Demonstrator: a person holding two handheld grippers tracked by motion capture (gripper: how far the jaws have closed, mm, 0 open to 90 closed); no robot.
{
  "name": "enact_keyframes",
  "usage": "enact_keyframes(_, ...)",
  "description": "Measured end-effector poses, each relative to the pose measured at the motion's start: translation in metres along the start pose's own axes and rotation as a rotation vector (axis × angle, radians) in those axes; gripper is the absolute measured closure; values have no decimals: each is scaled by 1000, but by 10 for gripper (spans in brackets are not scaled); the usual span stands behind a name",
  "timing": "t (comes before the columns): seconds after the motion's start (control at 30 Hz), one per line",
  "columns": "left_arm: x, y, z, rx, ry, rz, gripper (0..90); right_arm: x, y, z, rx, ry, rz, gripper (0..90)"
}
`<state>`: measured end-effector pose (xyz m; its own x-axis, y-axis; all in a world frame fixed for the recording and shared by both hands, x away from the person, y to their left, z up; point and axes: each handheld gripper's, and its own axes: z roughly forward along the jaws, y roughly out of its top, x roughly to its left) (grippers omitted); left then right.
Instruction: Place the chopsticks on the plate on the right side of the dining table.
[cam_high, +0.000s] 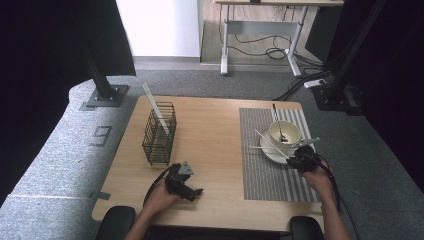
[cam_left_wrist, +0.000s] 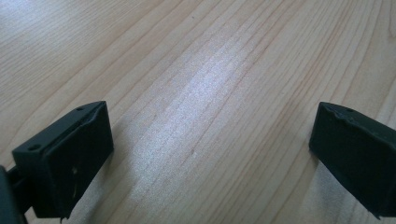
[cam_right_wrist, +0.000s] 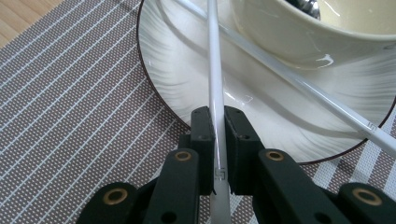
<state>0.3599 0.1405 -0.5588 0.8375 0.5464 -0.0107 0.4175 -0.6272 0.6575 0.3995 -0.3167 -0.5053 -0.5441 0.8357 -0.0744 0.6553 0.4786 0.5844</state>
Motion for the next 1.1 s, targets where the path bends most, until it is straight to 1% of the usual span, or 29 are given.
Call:
enact_keyframes(0.23,0,0,0,0,0,0,0,-5,1,0,3,-2,-2,821)
enact_keyframes(0.37,0,0,0,0,0,0,0,-7,1,3,2,-6,-13,817)
enact_keyframes(0.5,0,0,0,1,0,1,0,-7,2,4,5,-23,-24,767)
enact_keyframes(0.67,0,0,0,1,0,1,0,-8,2,4,5,-33,-25,747)
enact_keyframes(0.77,0,0,0,1,0,1,0,-9,2,5,3,-49,-23,697)
enact_keyframes(0.8,0,0,0,1,0,1,0,-9,1,4,2,-59,-27,649)
enact_keyframes(0.83,0,0,0,1,0,1,0,-9,1,4,2,-59,-27,649)
enact_keyframes(0.93,0,0,0,1,-1,1,0,-10,0,2,-4,-89,-30,573)
enact_keyframes(1.03,0,0,0,1,-1,2,0,-12,-3,0,-10,-115,-10,504)
enact_keyframes(1.1,0,0,0,1,-1,2,0,-13,-4,-1,-14,-127,-4,459)
